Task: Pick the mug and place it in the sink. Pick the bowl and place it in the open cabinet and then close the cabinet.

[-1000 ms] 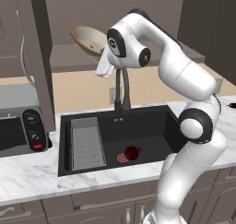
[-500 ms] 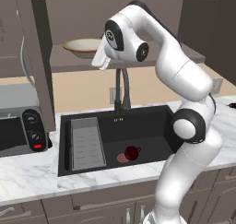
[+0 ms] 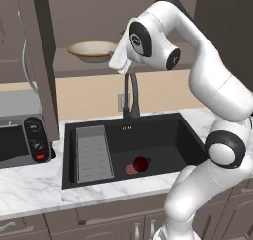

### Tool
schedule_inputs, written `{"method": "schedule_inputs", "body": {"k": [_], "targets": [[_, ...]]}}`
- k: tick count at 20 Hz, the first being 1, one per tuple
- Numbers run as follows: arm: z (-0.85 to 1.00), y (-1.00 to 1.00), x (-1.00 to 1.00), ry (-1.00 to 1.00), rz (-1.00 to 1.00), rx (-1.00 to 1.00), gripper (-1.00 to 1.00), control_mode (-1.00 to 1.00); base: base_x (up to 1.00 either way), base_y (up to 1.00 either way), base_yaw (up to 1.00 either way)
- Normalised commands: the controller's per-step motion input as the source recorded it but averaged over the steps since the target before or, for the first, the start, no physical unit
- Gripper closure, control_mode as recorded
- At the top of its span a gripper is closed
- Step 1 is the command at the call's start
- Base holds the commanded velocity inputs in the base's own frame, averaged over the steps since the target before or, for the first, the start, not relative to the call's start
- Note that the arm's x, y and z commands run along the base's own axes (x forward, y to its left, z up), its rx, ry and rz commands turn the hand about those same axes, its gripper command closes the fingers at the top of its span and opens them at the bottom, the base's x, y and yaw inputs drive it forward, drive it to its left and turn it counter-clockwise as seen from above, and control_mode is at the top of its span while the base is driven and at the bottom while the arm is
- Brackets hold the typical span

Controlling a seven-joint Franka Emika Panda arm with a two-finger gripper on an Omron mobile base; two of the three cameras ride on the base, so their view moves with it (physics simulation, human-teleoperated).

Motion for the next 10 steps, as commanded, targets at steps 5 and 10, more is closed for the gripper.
{"method": "schedule_inputs", "body": {"k": [5, 10], "targets": [[0.34, -0.12, -0.83, 0.01, -0.17, 0.02, -1.00, -1.00, 0.00, 0.00, 0.00], [0.00, 0.02, -0.99, -0.19, -0.15, 0.05, -1.00, -1.00, 0.00, 0.00, 0.00]]}}
